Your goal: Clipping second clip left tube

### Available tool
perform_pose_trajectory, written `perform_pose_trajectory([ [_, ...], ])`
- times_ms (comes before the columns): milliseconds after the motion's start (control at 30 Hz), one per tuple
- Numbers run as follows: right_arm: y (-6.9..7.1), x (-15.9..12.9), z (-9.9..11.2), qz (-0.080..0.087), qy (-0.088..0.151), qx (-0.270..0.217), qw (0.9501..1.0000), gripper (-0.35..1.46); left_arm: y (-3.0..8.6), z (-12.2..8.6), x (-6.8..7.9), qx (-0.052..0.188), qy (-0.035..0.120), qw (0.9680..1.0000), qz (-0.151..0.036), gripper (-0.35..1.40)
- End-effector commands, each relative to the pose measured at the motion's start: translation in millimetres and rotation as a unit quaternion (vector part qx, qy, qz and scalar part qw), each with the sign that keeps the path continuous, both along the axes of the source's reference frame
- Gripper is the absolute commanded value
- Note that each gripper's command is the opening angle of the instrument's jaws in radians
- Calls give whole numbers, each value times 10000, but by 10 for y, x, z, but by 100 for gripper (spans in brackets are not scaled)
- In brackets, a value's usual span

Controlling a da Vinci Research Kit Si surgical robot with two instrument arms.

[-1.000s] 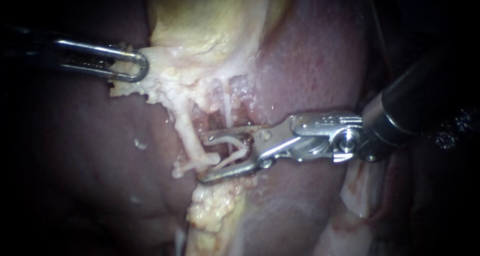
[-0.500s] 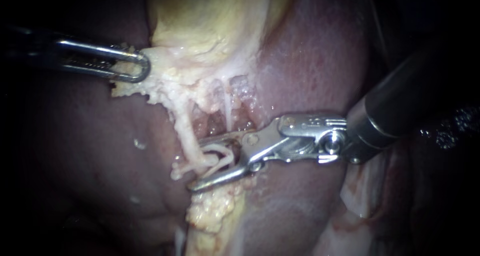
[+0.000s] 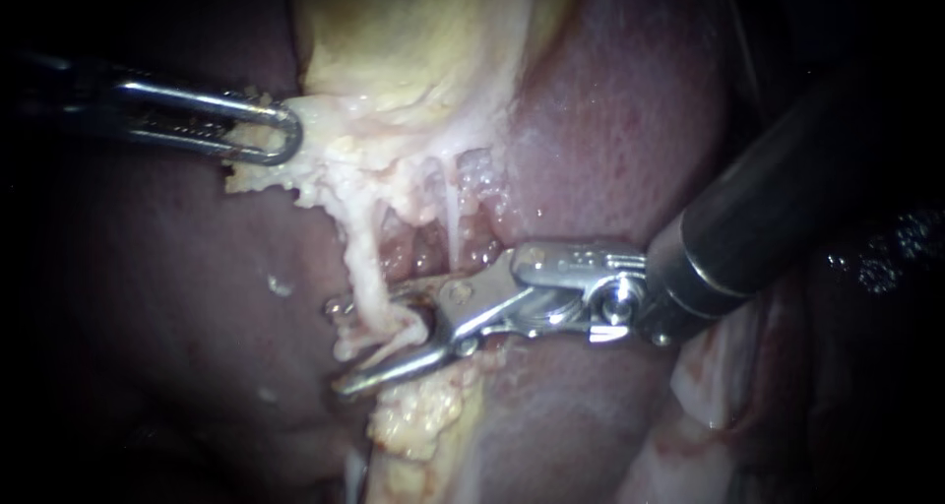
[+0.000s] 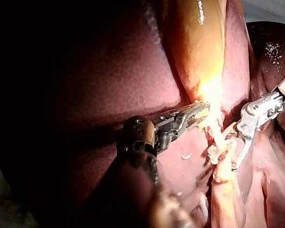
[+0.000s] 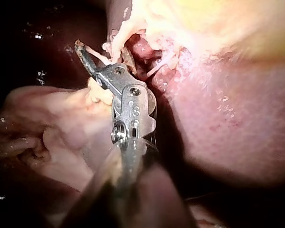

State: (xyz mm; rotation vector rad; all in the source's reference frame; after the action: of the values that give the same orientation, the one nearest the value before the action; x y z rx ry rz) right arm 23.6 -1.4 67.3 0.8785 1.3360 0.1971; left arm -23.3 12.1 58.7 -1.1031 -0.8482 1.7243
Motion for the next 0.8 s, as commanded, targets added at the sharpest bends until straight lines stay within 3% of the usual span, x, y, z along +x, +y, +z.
perform_pose_trajectory([
  [33, -1, 0, -4, -26, 29, 1, 10000, 47, 0, 0, 0, -1, 1, 10000, 0, -35],
  [200, -12, 2, -23, -155, 112, 9, 9998, 45, 0, 0, 0, -2, 1, 10000, 0, -35],
  [400, -15, 2, -29, -162, 118, 10, 9998, 38, 0, 1, 0, -2, 0, 10000, 1, -35],
  [800, -14, -8, -30, -171, 86, 93, 9998, -18, 1, 1, 1, -3, -1, 10000, 3, -35],
])
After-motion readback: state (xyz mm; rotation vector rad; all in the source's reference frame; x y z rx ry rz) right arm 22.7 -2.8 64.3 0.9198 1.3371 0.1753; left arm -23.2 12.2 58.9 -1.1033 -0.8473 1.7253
